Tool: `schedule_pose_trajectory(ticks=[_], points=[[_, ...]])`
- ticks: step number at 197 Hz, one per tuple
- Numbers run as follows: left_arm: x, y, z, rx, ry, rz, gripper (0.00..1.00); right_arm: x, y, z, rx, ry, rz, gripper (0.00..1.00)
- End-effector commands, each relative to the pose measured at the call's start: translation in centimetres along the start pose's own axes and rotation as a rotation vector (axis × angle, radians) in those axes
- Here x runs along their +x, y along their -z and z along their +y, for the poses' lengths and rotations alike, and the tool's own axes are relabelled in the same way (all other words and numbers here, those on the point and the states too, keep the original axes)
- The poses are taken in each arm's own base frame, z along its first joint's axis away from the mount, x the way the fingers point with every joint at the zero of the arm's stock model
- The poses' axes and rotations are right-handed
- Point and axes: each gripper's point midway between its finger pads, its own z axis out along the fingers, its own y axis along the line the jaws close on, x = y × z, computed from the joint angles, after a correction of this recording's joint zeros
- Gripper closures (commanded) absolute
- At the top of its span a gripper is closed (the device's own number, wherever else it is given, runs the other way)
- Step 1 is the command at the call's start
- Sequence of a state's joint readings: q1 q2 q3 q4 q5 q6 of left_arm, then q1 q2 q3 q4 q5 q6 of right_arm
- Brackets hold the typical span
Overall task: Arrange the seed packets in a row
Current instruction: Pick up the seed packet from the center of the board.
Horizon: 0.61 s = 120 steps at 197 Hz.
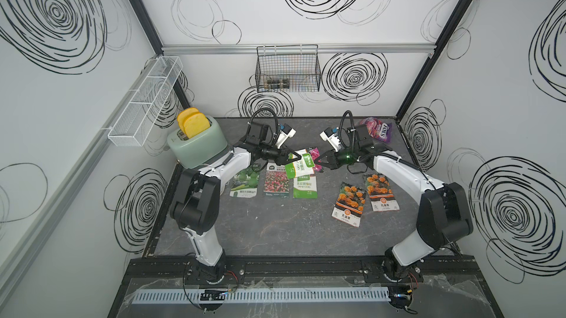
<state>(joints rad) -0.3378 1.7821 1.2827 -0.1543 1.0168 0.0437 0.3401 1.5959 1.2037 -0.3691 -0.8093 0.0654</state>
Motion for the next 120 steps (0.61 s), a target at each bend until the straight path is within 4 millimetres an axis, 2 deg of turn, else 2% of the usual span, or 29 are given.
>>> schedule_pose_trajectory(ticks=[1,9,13,17,24,30,33,35,60,76,86,93,120], points=[[-1.2,-0.4,-1.5,0.023,-0.048,-0.017,1.00,-1.2,0.5,0.3,0.014,0.022,-0.018,1.00],[-1.4,-0.4,-1.3,0.011,-0.034,-0.023,1.00,-1.7,0.8,0.2,0.024,0.015,-0.034,1.00],[-1.5,-0.4,-1.2,0.009,-0.027,-0.030,1.00,-1.9,0.9,0.1,0.029,0.014,-0.041,0.93],[-1.7,-0.3,-1.0,0.006,-0.017,-0.041,1.00,-2.3,1.2,0.1,0.036,0.011,-0.053,0.82],[-1.9,-0.2,-0.7,0.002,0.006,-0.062,1.00,-2.9,1.8,-0.3,0.065,-0.002,-0.078,0.44],[-2.1,0.0,-0.4,-0.002,0.033,-0.088,1.00,-3.6,2.5,-0.6,0.089,-0.011,-0.106,0.24],[-2.2,0.1,-0.3,-0.002,0.046,-0.103,1.00,-3.9,2.9,-0.7,0.098,-0.015,-0.121,0.07],[-2.3,0.2,-0.3,-0.002,0.053,-0.113,1.00,-4.1,3.1,-0.8,0.105,-0.017,-0.133,0.00],[-3.4,0.5,0.4,-0.058,0.181,-0.236,1.00,-5.9,7.5,-2.6,0.190,-0.069,-0.298,0.02],[-3.7,0.4,1.1,-0.095,0.291,-0.305,1.00,-5.1,9.3,-4.2,0.230,-0.156,-0.374,0.02],[-3.6,0.2,1.9,-0.146,0.389,-0.356,1.00,-4.0,9.4,-5.1,0.261,-0.208,-0.373,0.02],[-3.6,0.0,1.8,-0.145,0.434,-0.390,1.00,-3.1,9.2,-5.7,0.285,-0.249,-0.359,0.02],[-3.2,-2.1,1.8,-0.245,0.560,-0.446,1.00,0.8,7.4,-6.2,0.282,-0.402,-0.277,0.02]])
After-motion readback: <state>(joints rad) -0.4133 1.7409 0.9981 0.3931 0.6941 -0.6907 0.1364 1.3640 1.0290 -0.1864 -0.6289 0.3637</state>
